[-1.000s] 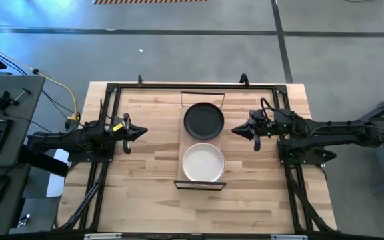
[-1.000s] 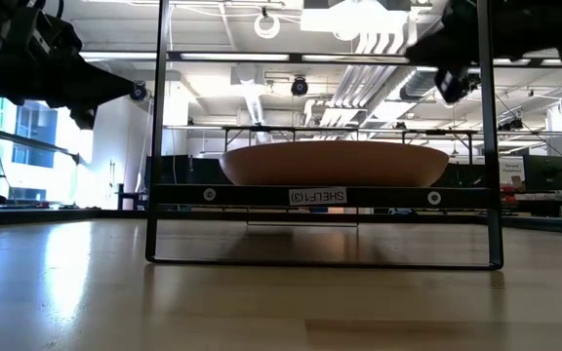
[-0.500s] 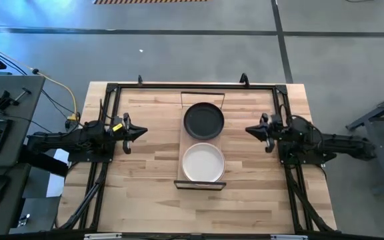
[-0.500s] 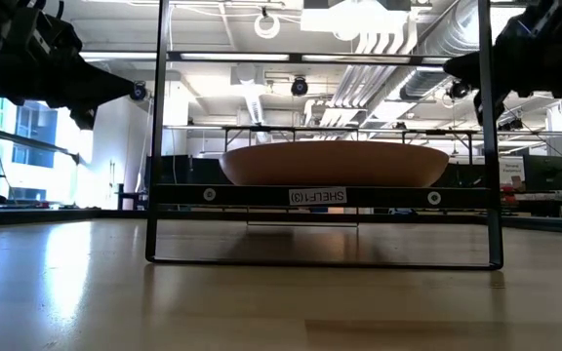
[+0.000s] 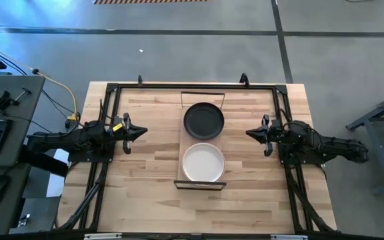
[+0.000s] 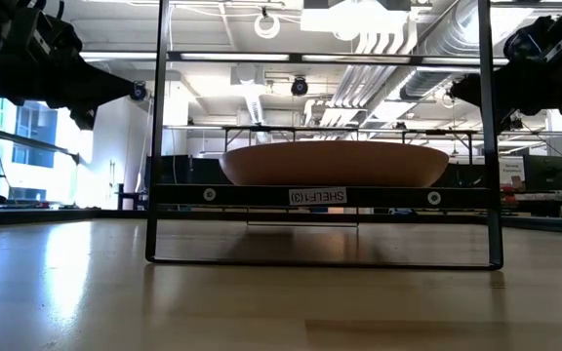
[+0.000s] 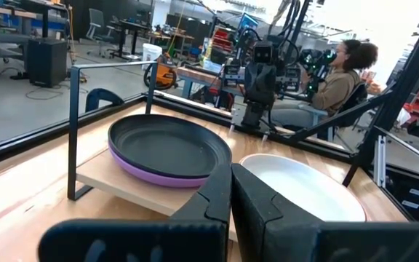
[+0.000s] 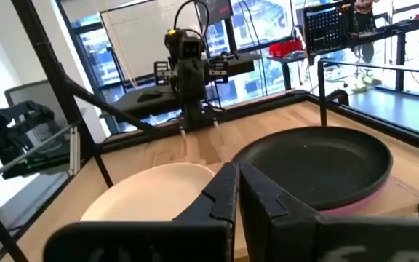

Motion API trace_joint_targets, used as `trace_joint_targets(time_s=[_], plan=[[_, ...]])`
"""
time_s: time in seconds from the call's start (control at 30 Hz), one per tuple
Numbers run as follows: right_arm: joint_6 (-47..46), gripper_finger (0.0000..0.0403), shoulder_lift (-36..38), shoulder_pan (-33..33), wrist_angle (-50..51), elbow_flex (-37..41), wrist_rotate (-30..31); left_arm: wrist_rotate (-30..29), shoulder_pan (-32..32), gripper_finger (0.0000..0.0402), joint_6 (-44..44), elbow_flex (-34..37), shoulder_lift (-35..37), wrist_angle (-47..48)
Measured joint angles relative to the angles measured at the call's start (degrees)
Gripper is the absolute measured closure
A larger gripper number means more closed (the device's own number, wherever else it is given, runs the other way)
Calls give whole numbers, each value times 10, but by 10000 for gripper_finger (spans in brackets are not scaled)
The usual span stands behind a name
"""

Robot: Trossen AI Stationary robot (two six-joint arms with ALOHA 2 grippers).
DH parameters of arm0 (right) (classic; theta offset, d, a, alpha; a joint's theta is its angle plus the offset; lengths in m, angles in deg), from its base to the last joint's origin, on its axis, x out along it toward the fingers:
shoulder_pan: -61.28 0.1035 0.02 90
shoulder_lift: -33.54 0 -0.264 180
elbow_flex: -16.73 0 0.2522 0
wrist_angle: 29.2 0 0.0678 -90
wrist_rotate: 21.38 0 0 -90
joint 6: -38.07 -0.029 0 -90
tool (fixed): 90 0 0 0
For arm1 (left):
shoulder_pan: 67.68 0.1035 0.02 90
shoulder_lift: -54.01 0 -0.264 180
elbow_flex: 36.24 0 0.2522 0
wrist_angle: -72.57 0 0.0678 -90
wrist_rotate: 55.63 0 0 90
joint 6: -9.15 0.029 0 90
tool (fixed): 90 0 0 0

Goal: Place and stack plates onto a shelf
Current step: Return to Home Position

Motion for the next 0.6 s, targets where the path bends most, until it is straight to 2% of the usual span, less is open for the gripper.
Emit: trace_joint_targets(time_s=[0.27,0.6], plan=[[-8,403,1,0,-1,0,-11,0,0,401,0,0,0,0],[-108,403,1,0,-1,0,-12,0,0,401,0,0,0,0]])
